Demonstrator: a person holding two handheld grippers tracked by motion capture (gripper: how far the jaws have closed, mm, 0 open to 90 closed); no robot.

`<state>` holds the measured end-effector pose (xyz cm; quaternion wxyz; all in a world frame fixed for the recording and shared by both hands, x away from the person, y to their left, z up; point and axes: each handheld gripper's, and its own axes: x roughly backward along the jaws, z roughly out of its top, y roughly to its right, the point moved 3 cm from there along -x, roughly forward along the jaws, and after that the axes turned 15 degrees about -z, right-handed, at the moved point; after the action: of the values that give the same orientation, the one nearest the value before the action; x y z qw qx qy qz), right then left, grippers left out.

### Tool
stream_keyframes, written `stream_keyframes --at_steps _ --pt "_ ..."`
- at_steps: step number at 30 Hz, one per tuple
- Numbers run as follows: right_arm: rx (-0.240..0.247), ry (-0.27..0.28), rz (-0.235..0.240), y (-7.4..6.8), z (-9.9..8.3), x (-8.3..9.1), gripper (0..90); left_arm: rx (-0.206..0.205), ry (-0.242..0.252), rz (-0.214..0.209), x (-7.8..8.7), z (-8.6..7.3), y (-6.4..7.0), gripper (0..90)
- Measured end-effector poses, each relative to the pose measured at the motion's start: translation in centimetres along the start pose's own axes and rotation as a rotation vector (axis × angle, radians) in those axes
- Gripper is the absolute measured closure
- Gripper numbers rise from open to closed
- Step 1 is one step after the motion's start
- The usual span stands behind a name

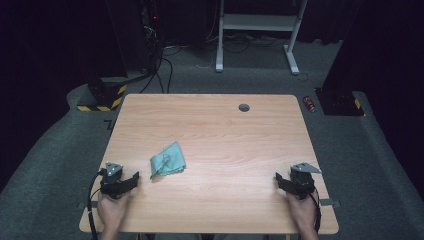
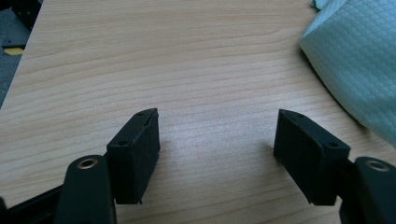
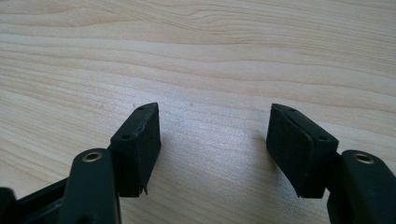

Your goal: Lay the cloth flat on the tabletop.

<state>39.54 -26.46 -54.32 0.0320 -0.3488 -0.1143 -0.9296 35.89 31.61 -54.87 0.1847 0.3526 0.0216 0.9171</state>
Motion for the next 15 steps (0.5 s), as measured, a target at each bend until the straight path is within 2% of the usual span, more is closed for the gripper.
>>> stream_keyframes --at_steps 3,10,12,13,15 --pt "0.000 0.000 0.000 0.0 0.0 0.0 35.2 0.001 0.001 0.000 0.0 0.0 0.0 31.5" --pt "0.004 0.006 0.003 -0.2 0.1 0.0 41.6 -0.001 0.000 -0.001 0.0 0.0 0.0 31.1" --pt "0.006 0.013 0.002 -0.4 0.1 0.1 48.2 -0.001 0.000 -0.001 0.0 0.0 0.0 31.0" --pt "0.006 0.013 0.002 -0.4 0.1 0.1 48.2 -0.001 0.000 -0.001 0.0 0.0 0.0 31.0" --pt "0.015 0.018 0.016 -1.1 0.4 0.1 54.7 0.000 0.001 -0.001 0.0 0.0 0.0 31.1"
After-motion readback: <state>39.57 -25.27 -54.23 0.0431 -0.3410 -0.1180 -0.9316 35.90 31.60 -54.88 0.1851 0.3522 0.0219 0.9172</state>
